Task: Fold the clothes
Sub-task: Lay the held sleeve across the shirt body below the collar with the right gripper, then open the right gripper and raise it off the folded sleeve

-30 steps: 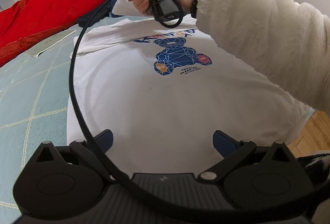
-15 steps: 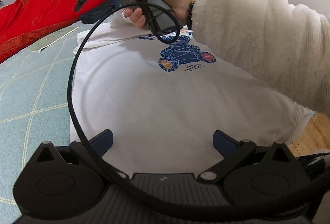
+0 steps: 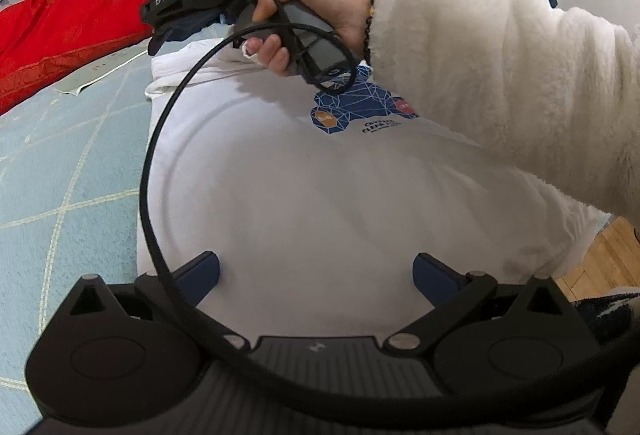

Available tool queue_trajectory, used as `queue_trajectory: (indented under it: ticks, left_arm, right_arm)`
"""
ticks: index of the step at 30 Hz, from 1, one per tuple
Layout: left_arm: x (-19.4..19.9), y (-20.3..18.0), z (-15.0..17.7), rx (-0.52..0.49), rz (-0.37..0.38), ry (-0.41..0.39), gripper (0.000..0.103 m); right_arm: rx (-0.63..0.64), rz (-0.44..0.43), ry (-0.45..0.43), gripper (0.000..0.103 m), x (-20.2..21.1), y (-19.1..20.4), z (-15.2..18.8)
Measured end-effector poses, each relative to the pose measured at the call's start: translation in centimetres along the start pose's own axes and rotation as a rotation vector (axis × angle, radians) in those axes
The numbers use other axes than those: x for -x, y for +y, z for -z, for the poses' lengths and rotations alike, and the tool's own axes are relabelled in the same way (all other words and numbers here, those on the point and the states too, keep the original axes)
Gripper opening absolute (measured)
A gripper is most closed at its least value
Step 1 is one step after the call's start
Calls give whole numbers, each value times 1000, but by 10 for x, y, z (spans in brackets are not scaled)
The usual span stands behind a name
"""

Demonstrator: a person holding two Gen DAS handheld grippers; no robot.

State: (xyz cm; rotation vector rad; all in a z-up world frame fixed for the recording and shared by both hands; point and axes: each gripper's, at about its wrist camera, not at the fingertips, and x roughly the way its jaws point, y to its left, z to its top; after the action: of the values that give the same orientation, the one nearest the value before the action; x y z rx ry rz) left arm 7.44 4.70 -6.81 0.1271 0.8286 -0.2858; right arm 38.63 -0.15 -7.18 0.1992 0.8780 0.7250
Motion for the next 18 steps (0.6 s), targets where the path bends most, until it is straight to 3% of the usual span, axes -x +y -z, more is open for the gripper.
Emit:
queue_trajectory:
  ticks: [11,18]
  left_arm:
    - [3,-11,-2,-18,71,-25,102]
    - [4,-8,1,-7,64,-26,102]
  right_arm:
    - [-128,-1,-31,103,60,-58,-12]
    - [-291,-38,13,103,35,-75,-14]
